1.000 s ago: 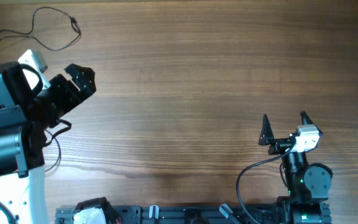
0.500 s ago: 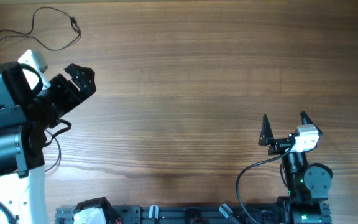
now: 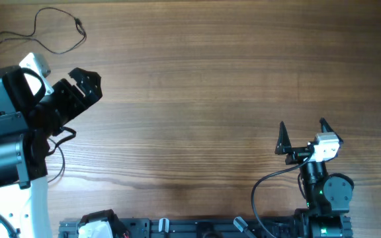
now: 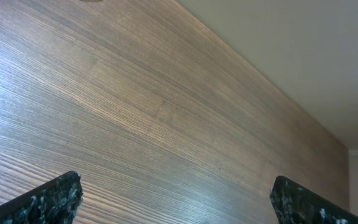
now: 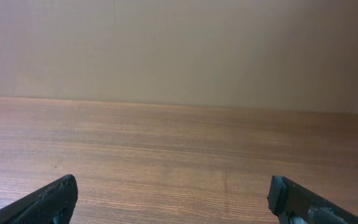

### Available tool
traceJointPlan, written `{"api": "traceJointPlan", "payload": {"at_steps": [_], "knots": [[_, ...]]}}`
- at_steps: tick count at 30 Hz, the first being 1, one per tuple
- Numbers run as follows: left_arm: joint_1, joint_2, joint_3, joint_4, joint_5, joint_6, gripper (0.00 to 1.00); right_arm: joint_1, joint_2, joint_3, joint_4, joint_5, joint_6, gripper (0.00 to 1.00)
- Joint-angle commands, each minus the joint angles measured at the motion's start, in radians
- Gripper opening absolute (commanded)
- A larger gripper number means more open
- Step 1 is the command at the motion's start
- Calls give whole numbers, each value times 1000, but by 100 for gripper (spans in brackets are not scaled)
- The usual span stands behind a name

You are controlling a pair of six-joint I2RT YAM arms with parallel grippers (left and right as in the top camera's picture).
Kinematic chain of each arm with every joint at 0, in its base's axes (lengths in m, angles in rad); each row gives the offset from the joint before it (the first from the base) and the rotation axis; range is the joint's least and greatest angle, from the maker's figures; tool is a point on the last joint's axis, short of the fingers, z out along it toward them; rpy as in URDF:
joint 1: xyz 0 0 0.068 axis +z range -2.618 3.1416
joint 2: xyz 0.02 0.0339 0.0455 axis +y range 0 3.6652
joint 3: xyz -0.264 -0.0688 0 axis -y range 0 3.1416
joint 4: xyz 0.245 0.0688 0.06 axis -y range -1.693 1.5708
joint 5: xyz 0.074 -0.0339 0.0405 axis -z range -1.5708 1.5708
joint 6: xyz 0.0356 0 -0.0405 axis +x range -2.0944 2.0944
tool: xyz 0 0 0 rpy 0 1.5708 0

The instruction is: Untangle cables

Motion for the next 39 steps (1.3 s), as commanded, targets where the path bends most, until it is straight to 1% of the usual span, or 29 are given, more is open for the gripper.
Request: {"api": "traceJointPlan", "payload": {"at_steps": [1,12,14,17,20,23,26,32,36,38,39], "knots": [[-5,-2,14,0,-9,8,100,4,-8,-1,1,13,-9,100],[-21,13,6,-15,-10,8,100,4,-8,-1,1,13,-9,100],[-69,7,-26,-15,-35,9,100,4,-8,-1,1,13,-9,100],[-145,-22,-109,-13,-131,8,100,4,-8,-1,1,13,-9,100],[-151,-80,-209,27,-140,8,100,4,-8,-1,1,13,-9,100],[-151,-240,-391,147,-136,8,100,4,-8,-1,1,13,-9,100],[-151,-401,-526,216,-137,12,100,4,-8,-1,1,13,-9,100],[-151,-755,-694,227,-126,12,100,4,-8,-1,1,13,-9,100],[-151,-858,-782,239,-130,11,100,4,-8,-1,1,13,-9,100],[-151,-895,-847,313,-130,12,100,4,-8,-1,1,13,-9,100],[-151,-915,-888,380,-130,12,100,4,-8,-1,1,13,-9,100]]}}
